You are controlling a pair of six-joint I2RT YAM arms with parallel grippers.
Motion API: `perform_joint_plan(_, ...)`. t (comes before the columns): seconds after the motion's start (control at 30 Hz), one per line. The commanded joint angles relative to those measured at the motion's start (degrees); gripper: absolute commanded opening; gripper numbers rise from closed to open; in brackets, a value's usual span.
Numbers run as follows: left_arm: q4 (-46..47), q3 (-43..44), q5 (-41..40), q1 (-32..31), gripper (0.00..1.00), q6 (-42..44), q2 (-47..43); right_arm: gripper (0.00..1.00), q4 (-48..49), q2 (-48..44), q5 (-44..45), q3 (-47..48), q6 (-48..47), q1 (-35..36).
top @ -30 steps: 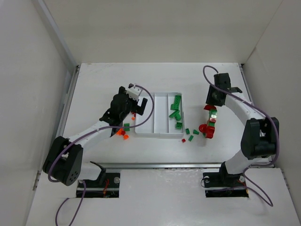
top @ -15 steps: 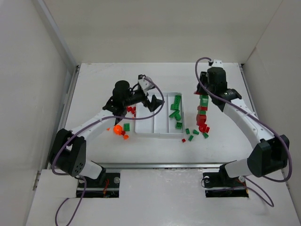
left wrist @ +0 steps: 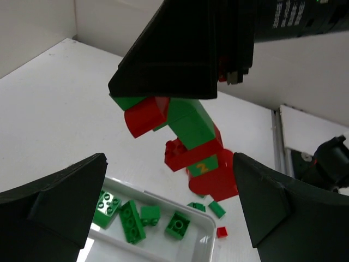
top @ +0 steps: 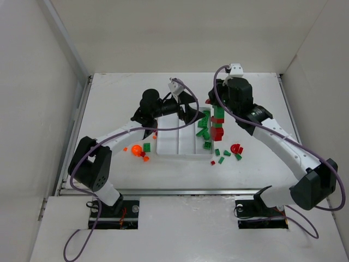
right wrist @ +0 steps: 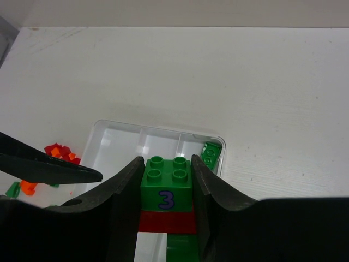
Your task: Sort the legos into containers by color
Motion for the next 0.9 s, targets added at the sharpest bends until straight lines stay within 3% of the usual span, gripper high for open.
perform_joint_plan(0.0, 6.7, 3.2, -3.1, -0.9, 0.99, -8.0, 0.4, 0.0, 4.6, 0.0, 0.8, 3.1, -0.5, 0.7)
perform_joint_plan(0.3, 7.2, 7.5, -5.1, -1.4, 0.98, -13.5, 4.4, 0.0, 5.2, 0.0, 2.5, 3.1, 0.6, 3.5)
perform_joint_plan(0.4, 7.2, 7.5, -5.1, -1.4, 0.87, -13.5, 5.5, 0.0, 5.7, 0.0, 3.2, 2.5, 0.6, 4.0)
perform_joint_plan(0.67, 7.2, 8.0, -5.1, -1.9, 0.82, -12.7, 6.6, 0.0, 5.7, -0.5, 1.5, 1.9, 1.2, 4.0)
perform_joint_plan(0.87, 7.2, 8.6, -5.1, -1.9, 0.48, -12.2, 7.2, 0.0, 6.2, -0.5, 0.4, 1.3, 1.7, 4.0)
